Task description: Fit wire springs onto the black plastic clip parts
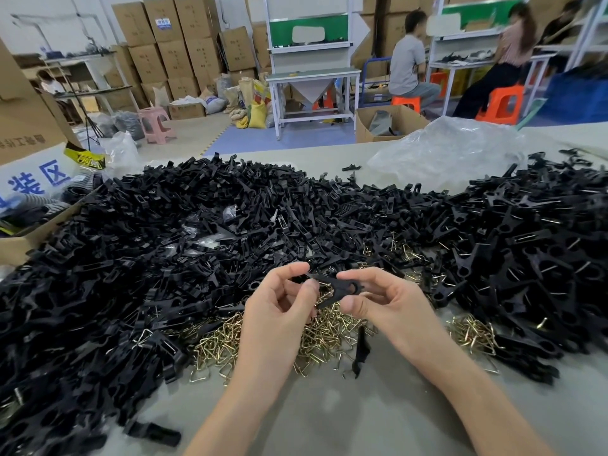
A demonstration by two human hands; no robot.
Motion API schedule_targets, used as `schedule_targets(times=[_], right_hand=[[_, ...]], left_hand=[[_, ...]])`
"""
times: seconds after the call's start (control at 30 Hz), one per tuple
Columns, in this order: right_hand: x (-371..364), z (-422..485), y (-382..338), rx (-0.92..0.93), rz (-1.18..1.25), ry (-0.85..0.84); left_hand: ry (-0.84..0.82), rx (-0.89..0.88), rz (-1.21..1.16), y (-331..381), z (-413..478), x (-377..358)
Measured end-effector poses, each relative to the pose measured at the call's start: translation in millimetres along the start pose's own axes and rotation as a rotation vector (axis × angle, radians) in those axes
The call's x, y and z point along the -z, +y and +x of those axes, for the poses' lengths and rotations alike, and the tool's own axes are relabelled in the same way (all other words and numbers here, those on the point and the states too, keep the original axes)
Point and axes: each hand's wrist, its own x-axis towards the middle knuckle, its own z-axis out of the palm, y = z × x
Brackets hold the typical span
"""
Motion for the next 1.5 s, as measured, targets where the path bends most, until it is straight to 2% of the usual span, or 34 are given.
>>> schedule_targets(times=[0.3, 0.47, 0.6, 0.77, 0.93, 1.07, 1.3, 1.5], right_hand=[[1.0, 0.1, 0.0, 0.011, -0.007, -0.009], [3.9, -1.9, -1.4, -0.02, 0.053, -0.028], [-1.4, -4.3, -3.1, -0.04, 0.112, -0.138], [-6.2, -6.9, -1.0, 0.0, 0.126, -0.213], [-7.9, -8.7, 0.4, 0.064, 0.098, -0.27], [-13.7, -9.5, 3.6, 0.08, 0.067, -0.288], [-21.9, -10.4, 6.4, 0.133, 0.025, -0.233], [-23.3, -10.3, 5.3, 0.117, -0.061, -0.23]], left_hand=[[-0.057, -0.006, 0.032, 4.4, -1.3, 1.4], [-0.228, 0.236, -0.422, 13.2, -1.4, -2.2], [-0.335, 0.27, -0.553, 16.6, -6.8, -8.6], [-0.436, 0.3, -0.472, 16.4, -10.0, -8.2], [-0.519, 0.222, -0.338, 13.7, -10.1, -5.7], [-0.476, 0.229, -0.259, 11.8, -9.3, -5.7], [-0.43, 0.238, -0.302, 8.1, -7.8, -9.1], [-0.218, 0.146, -0.18, 6.1, -6.2, -3.6]])
